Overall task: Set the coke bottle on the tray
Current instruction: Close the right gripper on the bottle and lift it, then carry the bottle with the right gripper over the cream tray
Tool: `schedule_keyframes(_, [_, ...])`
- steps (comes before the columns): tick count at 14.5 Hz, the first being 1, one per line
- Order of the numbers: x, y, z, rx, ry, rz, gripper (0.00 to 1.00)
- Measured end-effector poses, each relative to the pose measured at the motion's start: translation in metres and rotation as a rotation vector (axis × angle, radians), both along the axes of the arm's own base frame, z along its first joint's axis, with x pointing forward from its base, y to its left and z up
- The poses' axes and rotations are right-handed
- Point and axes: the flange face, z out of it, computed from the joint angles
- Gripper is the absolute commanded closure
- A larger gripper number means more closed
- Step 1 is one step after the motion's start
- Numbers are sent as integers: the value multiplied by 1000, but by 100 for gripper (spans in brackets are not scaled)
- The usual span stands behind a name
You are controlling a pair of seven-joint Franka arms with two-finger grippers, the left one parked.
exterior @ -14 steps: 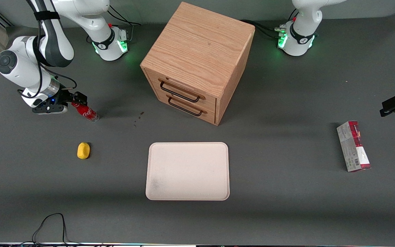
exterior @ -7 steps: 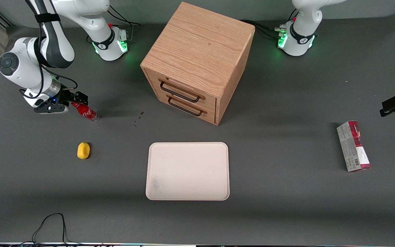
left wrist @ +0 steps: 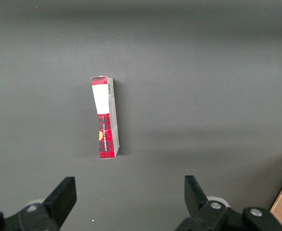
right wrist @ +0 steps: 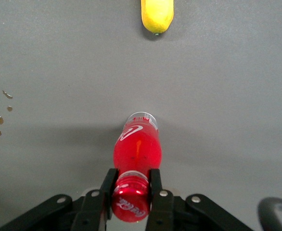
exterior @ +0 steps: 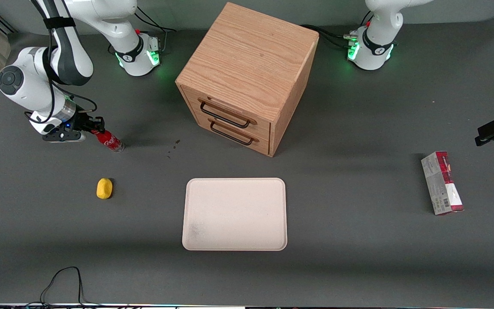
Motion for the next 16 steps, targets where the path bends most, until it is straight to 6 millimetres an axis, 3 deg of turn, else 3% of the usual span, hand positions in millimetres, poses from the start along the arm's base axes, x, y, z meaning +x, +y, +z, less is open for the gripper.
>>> schedule_keyframes(4, [6,-1,7,-1,-9,0,92])
schedule_keyframes(6, [19,-2,30,-2,-1,0,92])
schedule_keyframes(8, [40,-5,77,-2,19,1,92])
schedule_keyframes(10, [58,-8,140,-3,27,-1,92])
schedule_keyframes(13, [70,-10,225,-6,27,-3,92])
schedule_keyframes(16, [73,-11,287,-10,19,0,92])
